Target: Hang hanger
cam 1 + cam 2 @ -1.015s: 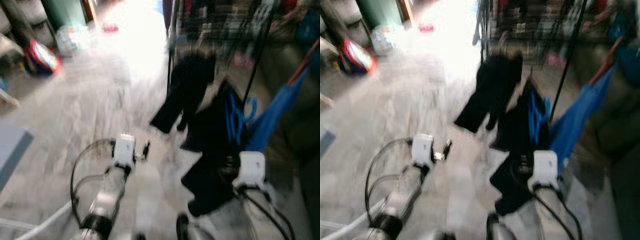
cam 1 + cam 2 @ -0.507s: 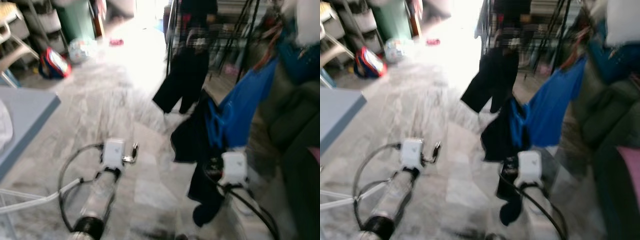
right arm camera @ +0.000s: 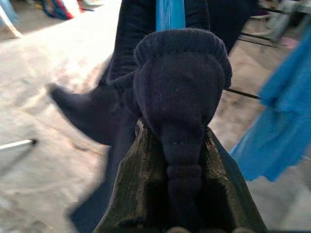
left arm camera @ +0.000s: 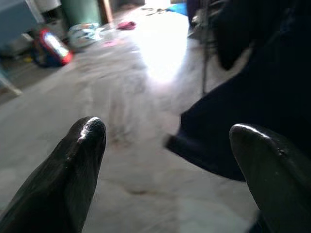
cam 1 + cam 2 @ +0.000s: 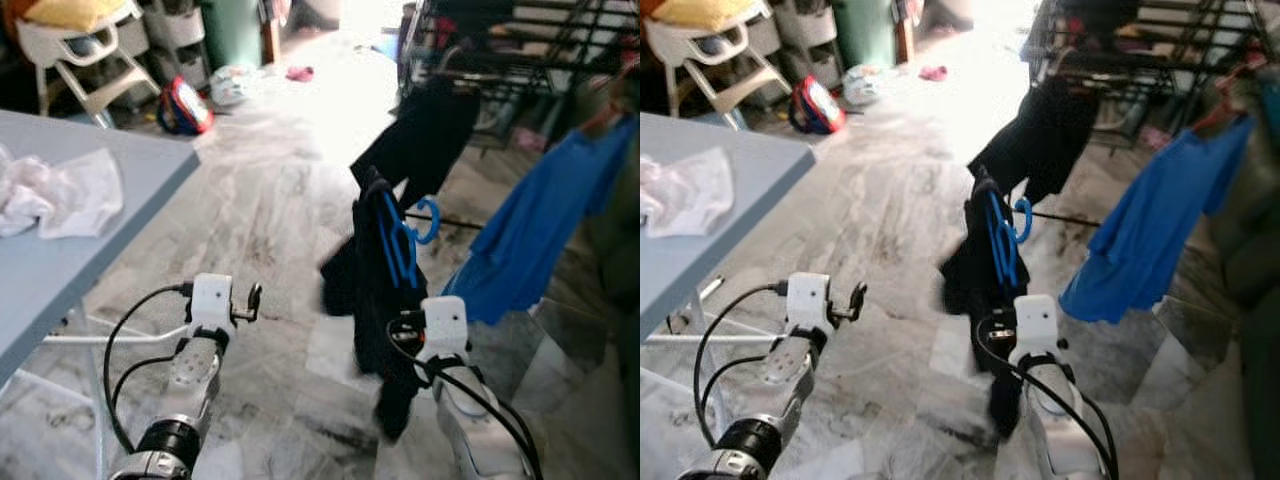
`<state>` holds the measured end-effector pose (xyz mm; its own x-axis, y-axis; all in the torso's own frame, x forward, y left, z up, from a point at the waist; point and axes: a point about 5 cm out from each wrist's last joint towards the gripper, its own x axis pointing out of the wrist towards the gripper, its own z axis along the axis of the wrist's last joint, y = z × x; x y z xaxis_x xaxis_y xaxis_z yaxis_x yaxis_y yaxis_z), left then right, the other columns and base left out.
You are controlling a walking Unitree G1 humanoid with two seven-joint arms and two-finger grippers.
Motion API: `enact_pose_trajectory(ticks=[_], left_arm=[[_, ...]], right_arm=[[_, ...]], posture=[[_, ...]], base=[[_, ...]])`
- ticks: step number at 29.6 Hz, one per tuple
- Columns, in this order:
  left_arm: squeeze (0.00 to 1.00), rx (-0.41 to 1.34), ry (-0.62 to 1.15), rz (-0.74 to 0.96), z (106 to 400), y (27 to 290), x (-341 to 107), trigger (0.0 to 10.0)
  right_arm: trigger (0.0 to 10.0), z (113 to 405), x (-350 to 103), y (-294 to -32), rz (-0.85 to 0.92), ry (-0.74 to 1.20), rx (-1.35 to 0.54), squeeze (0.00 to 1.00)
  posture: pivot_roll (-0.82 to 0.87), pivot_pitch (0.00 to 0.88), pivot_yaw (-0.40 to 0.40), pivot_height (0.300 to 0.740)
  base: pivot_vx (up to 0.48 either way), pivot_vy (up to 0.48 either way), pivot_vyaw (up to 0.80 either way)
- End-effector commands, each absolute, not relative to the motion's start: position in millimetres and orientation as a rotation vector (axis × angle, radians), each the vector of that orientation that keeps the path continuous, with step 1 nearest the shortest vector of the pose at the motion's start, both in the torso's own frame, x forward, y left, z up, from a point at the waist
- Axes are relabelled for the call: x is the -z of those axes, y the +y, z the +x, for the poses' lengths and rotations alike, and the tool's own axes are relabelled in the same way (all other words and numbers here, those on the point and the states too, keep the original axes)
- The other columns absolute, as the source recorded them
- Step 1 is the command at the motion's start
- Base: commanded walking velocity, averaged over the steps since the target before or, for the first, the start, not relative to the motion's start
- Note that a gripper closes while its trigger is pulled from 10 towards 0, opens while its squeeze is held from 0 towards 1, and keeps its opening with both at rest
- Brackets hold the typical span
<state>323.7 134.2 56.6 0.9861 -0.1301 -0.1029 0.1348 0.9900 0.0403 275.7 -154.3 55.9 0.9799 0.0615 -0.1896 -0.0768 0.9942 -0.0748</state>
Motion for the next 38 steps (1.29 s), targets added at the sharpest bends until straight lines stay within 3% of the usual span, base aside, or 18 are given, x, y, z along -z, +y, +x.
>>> enact_pose_trajectory(ticks=[1,5,38], left_arm=[[0.0,0.101,0.132,0.059,320,145,-50,10.0],[0.0,0.11,0.13,0.059,319,143,-48,10.0],[0.0,0.137,0.103,0.059,324,134,-53,10.0]], right_arm=[[10.0,281,-68,-152,-0.071,0.121,-0.075,0.0],[10.0,283,-70,-153,-0.078,0.104,-0.084,0.0],[10.0,286,-78,-138,-0.125,0.066,-0.202,0.0]], posture=[[0.0,0.1,0.037,0.74],[-0.01,0.111,0.04,0.74],[0.0,0.171,0.031,0.74]], base=[[0.0,0.0,0.0],[0.0,0.0,0.0],[0.0,0.0,0.8]])
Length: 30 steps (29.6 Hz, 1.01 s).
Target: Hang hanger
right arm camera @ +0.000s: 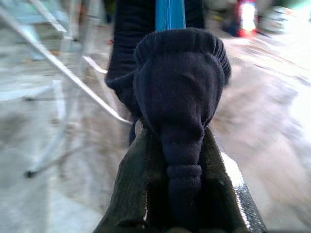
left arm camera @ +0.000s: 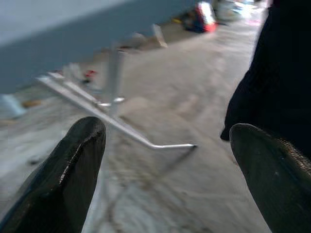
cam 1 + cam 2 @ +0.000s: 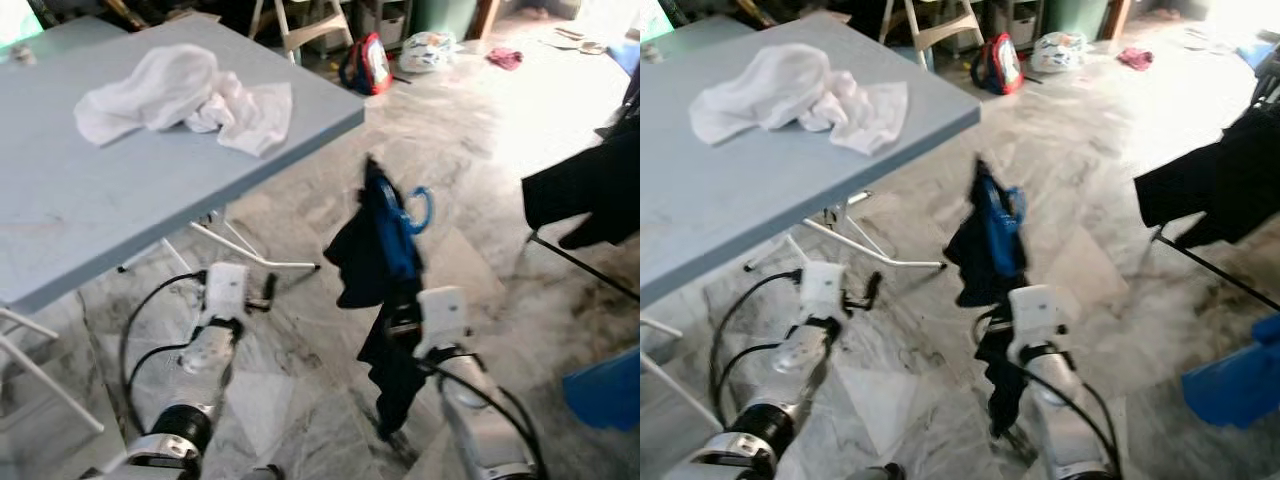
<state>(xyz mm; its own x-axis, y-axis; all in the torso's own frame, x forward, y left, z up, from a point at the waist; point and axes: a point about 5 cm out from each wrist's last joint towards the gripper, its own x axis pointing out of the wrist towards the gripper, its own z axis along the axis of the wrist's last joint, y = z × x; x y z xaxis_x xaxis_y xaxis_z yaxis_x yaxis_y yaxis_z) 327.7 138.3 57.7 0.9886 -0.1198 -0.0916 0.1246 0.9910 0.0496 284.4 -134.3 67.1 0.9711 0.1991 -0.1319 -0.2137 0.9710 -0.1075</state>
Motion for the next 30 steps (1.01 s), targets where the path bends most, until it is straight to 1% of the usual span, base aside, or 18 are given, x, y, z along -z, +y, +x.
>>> enact_pose_trajectory(ticks=[1,20,30], left_arm=[[0.0,0.138,0.106,0.06,322.8,133.2,-51.6,10.0],[0.0,0.142,0.119,0.064,317.7,132.4,-45.9,10.0],[0.0,0.144,0.117,0.044,316.6,131.4,-45.5,10.0]], right_arm=[[10.0,285.5,-77.3,-137.7,-0.125,0.069,-0.206,0.0],[10.0,280.2,-71.6,-135.3,-0.143,0.097,-0.247,0.0],[10.0,278.0,-68.7,-134.2,-0.145,0.115,-0.257,0.0]], posture=[[0.0,0.173,0.029,0.74],[0.0,0.181,0.014,0.74],[0.0,0.185,0.008,0.74]], base=[[0.0,0.0,0.8],[0.0,0.0,0.79],[0.0,0.0,0.05]])
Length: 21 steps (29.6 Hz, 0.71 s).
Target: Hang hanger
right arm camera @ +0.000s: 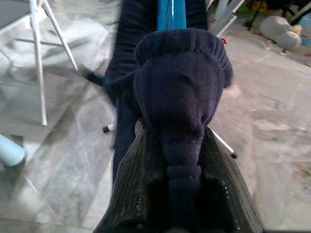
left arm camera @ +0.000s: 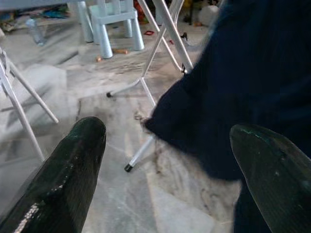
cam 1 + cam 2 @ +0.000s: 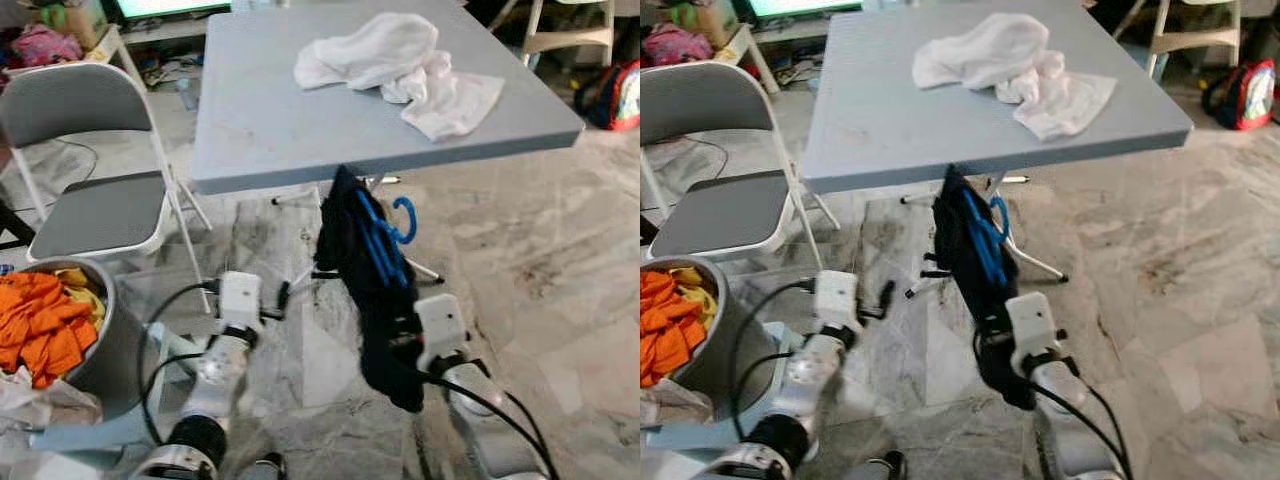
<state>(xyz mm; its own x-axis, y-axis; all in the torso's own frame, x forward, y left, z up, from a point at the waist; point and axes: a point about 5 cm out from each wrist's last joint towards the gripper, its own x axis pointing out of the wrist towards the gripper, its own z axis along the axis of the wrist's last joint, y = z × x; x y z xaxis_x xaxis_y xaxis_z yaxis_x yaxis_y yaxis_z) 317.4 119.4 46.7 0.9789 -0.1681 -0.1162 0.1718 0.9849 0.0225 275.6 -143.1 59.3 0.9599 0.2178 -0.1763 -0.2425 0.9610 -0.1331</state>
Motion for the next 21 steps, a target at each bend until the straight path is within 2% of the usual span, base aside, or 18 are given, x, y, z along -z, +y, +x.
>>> enact_pose_trajectory(ticks=[1,10,15,21], left_arm=[[0.0,0.148,0.118,0.044,316,131,-45,10.0],[0.0,0.174,0.114,0.021,315,130,-45,10.0],[0.0,0.275,0.06,-0.013,319,126,-57,10.0],[0.0,0.475,0.009,-0.034,322,108,-73,10.0]], right_arm=[[10.0,278,-68,-134,-0.145,0.116,-0.258,0.0],[10.0,276,-68,-131,-0.166,0.115,-0.303,0.0],[10.0,271,-65,-136,-0.256,0.135,-0.409,0.0],[10.0,266,-58,-145,-0.321,0.173,-0.501,0.0]], posture=[[0.0,0.186,0.007,0.74],[0.01,0.188,0.006,0.74],[0.0,0.193,0.005,0.74],[0.0,0.201,0.003,0.74]], base=[[0.0,0.0,0.0],[0.0,0.0,0.0],[0.0,0.0,0.0],[0.0,0.0,0.0]])
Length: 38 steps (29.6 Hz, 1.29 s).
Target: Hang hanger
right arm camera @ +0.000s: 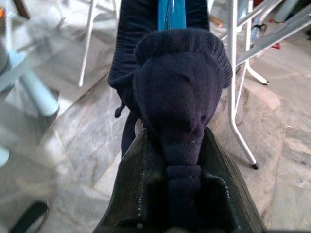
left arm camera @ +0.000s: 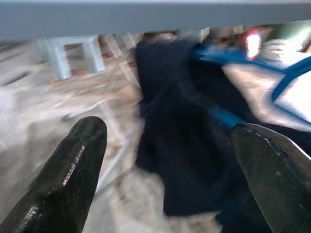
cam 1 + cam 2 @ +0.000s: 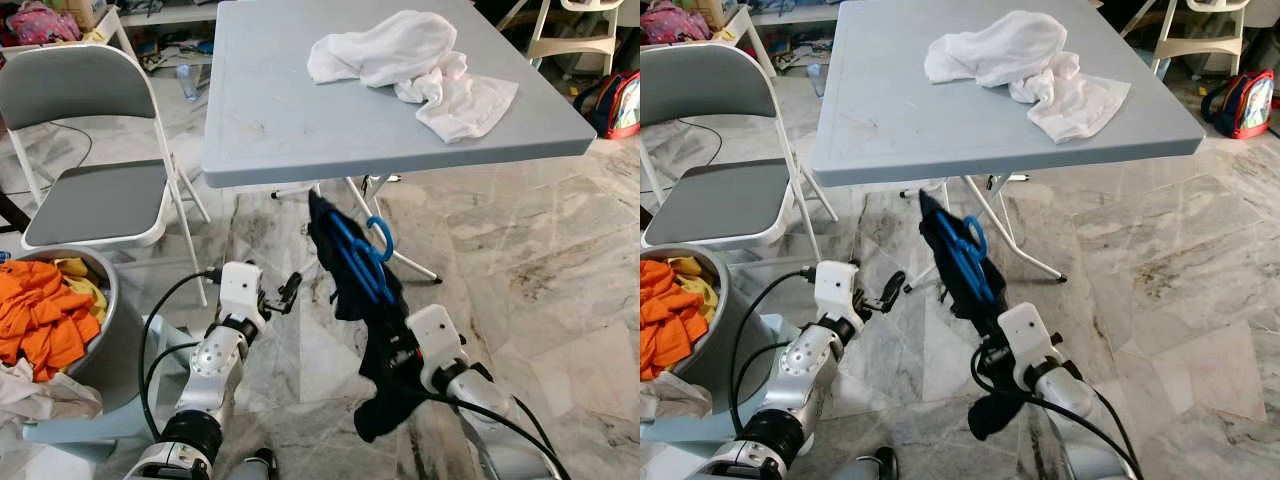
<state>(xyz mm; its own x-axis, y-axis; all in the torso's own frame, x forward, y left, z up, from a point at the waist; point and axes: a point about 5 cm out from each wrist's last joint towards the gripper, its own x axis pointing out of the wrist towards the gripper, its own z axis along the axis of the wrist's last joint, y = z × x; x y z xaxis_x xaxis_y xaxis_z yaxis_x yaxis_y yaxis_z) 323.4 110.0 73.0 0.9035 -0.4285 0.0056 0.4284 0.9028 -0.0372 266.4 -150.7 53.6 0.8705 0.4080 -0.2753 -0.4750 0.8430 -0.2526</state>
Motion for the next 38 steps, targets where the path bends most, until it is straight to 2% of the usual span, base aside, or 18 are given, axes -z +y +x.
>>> enact_pose_trajectory(ticks=[1,4,9,12,17,24,38], left_arm=[[0.0,0.493,-0.003,-0.015,322,106,-75,10.0],[0.0,0.494,-0.004,-0.022,321,106,-75,10.0],[0.0,0.37,0.03,0.003,326,122,-69,10.0],[0.0,0.309,0.036,-0.04,329,133,-70,10.0],[0.0,0.271,0.055,-0.05,332,142,-70,10.0],[0.0,0.287,0.024,-0.086,338,136,-79,10.0],[0.0,0.37,-0.01,-0.131,330,116,-81,10.0]], right_arm=[[10.0,267,-59,-147,-0.33,0.173,-0.502,0.0],[10.0,267,-60,-147,-0.334,0.17,-0.527,0.0],[10.0,260,-68,-145,-0.312,0.146,-0.618,0.0],[10.0,256,-72,-149,-0.306,0.145,-0.666,0.0],[10.0,254,-78,-157,-0.272,0.141,-0.681,0.0],[10.0,247,-91,-152,-0.258,0.141,-0.79,0.0],[10.0,255,-89,-155,-0.316,0.142,-0.722,0.0]], posture=[[0.0,0.202,0.004,0.74],[0.0,0.204,0.004,0.74],[0.0,0.206,0.006,0.74],[-0.01,0.207,0.008,0.74],[-0.02,0.208,0.01,0.74],[-0.03,0.207,0.013,0.74],[-0.02,0.209,0.023,0.74]], base=[[0.0,0.0,0.0],[0.0,0.0,0.0],[0.0,0.0,0.0],[0.0,0.0,0.0],[0.0,0.0,0.0],[0.0,0.0,0.0],[0.0,0.0,0.0]])
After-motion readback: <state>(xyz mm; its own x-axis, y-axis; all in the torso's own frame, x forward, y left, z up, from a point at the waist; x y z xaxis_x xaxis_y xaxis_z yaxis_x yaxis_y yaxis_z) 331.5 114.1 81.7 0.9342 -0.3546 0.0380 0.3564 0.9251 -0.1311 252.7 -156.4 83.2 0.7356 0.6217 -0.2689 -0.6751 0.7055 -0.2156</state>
